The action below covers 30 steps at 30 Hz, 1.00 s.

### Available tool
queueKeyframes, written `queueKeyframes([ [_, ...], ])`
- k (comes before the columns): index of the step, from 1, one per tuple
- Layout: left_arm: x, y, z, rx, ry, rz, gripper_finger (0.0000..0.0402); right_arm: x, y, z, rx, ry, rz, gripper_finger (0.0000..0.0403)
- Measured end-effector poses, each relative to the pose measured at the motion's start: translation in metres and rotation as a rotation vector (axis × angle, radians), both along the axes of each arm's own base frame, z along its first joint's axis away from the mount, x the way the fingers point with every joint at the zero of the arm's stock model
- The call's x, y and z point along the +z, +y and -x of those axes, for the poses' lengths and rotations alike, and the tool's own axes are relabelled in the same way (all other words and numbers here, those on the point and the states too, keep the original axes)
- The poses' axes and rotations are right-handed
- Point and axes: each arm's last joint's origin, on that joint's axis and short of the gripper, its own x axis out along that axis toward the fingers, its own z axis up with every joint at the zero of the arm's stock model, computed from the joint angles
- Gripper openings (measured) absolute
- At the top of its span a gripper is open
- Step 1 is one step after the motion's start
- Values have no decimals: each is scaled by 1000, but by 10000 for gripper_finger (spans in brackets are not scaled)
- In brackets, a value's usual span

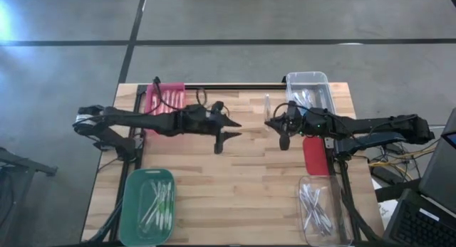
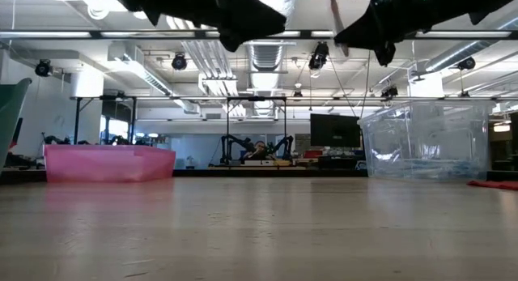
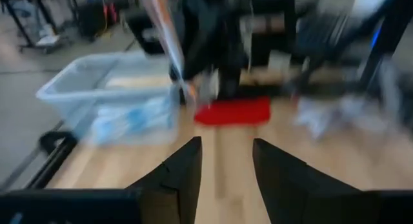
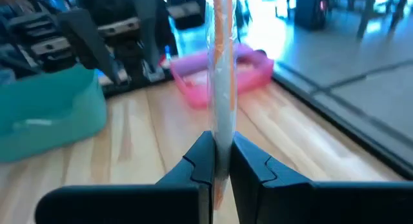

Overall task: Pick & Place Toothbrushes
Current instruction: Put the orange toothbrush into the pink bin

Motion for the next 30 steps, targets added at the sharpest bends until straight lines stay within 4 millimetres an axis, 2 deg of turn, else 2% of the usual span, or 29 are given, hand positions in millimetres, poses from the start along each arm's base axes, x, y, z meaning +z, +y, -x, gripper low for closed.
queueKeyframes([
  [4,-4,7,3,-22,-155,93,142,-6,2,-3,20,-59,33,20],
  [12,-10,6,7,-32,-238,89,142,-20,13,-3,89,-90,113,20],
  [17,-9,6,7,-35,-243,52,142,-10,13,-5,89,-126,139,20],
  [30,6,6,7,-42,-411,1,142,-7,13,-17,125,-100,178,20],
])
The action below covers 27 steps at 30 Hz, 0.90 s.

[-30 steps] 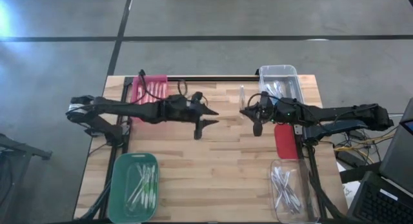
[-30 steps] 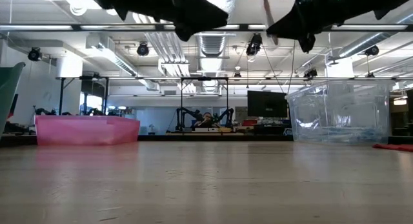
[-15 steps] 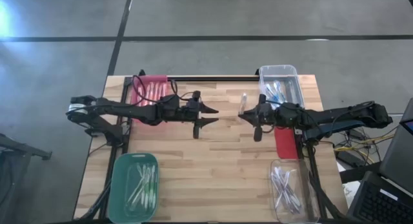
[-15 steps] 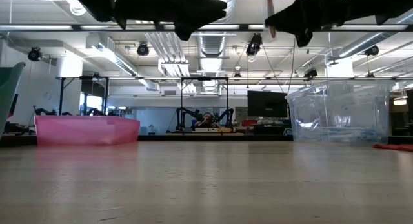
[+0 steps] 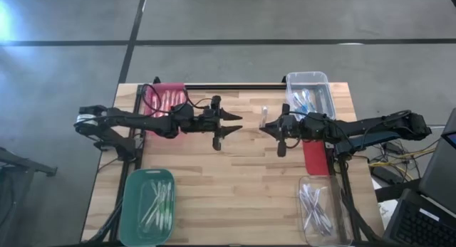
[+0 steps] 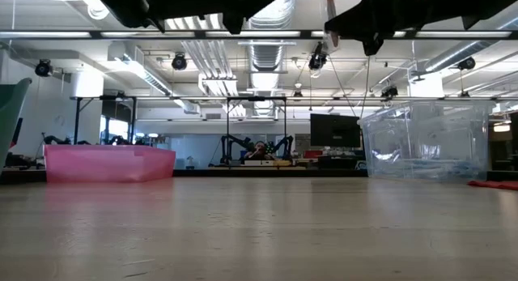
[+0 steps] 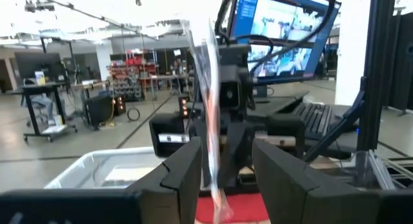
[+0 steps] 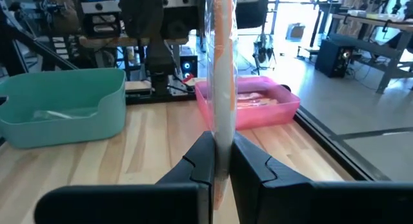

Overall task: Pick & Place Toothbrushes
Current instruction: Put the orange toothbrush into the pink bin

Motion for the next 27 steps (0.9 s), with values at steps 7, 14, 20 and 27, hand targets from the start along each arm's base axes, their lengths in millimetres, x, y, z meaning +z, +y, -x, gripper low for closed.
queueKeyframes([
  [7,-1,2,-22,11,10,-51,142,0,1,-10,29,6,17,23],
  [14,3,5,-40,14,-3,-57,142,1,1,-15,52,11,25,23],
  [20,5,6,-48,7,-11,-54,142,0,1,-16,54,20,36,23],
  [27,9,7,-57,4,-24,-61,142,-1,1,-18,55,29,39,23],
])
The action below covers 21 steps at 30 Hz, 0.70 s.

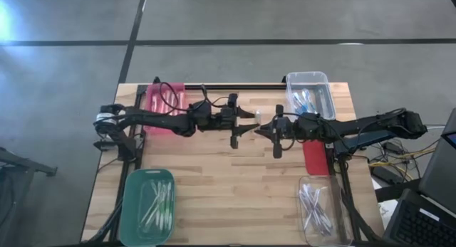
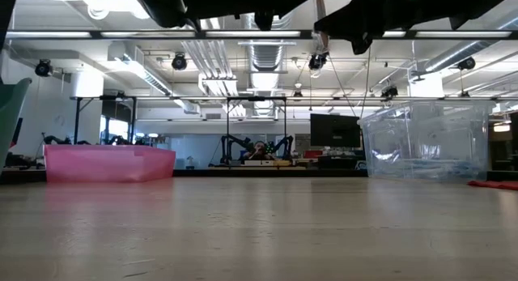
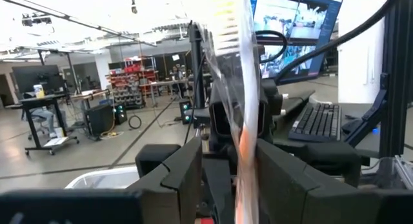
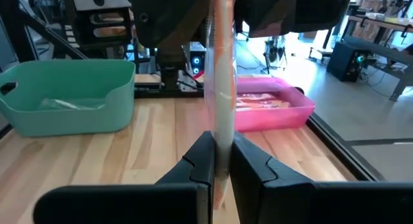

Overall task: Pick & Place Toothbrushes
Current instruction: Put the orange toothbrush into the pink bin

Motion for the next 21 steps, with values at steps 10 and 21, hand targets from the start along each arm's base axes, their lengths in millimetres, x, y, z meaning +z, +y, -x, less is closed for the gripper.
queueKeyframes([
  [10,4,1,-8,-5,58,5,118,0,0,0,-1,0,0,23],
  [21,4,0,-8,-24,64,1,23,0,0,0,-2,1,0,23],
])
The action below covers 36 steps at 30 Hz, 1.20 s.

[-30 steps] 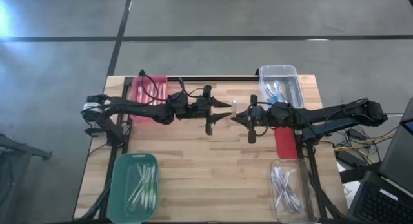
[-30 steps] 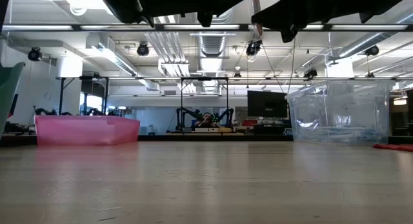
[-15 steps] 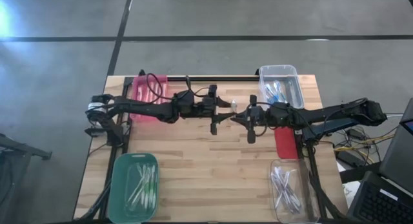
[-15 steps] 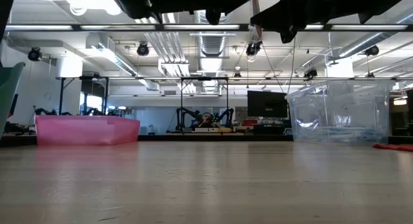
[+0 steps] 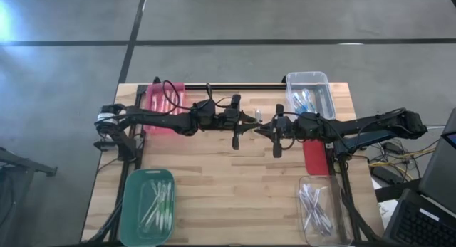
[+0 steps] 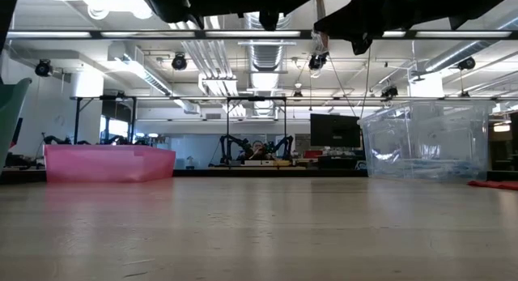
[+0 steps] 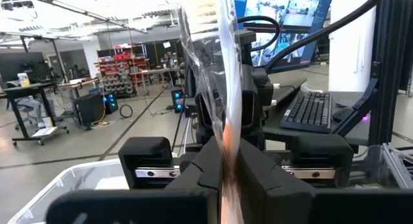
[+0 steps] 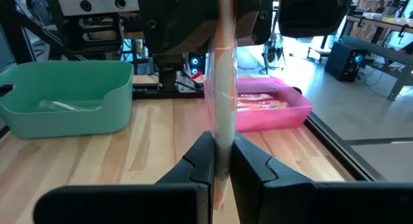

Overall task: Pick & Place Toothbrushes
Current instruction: Put the orange toothbrush into the pink bin

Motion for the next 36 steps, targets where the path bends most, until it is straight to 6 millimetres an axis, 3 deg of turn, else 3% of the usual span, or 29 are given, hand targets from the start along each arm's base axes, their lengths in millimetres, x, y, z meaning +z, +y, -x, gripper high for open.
queueKeyframes([
  [15,-1,0,0,1,13,-15,24,-1,0,0,-5,4,-34,56],
  [24,-8,0,0,11,90,-8,26,-5,0,1,-8,44,-51,136],
  [29,-1,5,14,194,208,7,27,-10,-2,4,-65,102,-54,189],
  [36,17,32,59,619,413,0,27,-12,-3,4,-123,112,-99,231],
])
